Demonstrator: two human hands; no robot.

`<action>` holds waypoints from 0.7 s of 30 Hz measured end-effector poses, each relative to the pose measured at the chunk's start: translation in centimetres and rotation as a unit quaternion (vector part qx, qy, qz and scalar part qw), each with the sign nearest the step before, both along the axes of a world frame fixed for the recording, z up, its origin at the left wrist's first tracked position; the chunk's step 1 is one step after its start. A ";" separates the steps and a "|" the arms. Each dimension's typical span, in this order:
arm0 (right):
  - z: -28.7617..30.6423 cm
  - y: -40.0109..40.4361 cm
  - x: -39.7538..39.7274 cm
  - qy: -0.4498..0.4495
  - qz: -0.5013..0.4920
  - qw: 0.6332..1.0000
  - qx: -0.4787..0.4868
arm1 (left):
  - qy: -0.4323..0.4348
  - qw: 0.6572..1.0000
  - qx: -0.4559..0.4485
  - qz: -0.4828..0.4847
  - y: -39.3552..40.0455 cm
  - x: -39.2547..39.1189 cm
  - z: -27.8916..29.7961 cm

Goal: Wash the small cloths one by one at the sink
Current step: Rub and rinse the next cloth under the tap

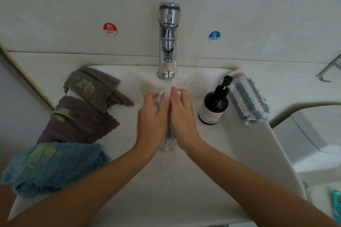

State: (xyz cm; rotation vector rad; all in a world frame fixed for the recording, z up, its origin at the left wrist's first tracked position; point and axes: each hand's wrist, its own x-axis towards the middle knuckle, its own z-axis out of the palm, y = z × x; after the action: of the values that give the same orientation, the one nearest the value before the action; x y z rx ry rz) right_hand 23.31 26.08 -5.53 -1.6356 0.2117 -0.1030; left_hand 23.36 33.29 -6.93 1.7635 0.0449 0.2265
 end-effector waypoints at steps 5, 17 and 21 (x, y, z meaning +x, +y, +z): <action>-0.3 0.4 0.4 0.038 -0.009 0.999 -0.018 | -0.015 1.000 -0.003 0.007 0.2 0.2 0.3; 0.0 -0.2 -0.7 -0.032 0.081 0.995 -0.053 | -0.031 0.992 -0.101 0.064 0.6 0.6 2.2; -0.6 0.1 -0.8 -0.053 0.091 0.991 -0.077 | -0.016 0.993 -0.103 0.052 0.7 0.7 2.1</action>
State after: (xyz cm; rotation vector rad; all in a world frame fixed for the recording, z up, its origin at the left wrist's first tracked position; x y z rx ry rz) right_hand 22.51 26.22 -6.11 -1.7901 -0.0279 -0.0669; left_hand 24.05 33.98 -4.82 1.5541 0.1335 0.3143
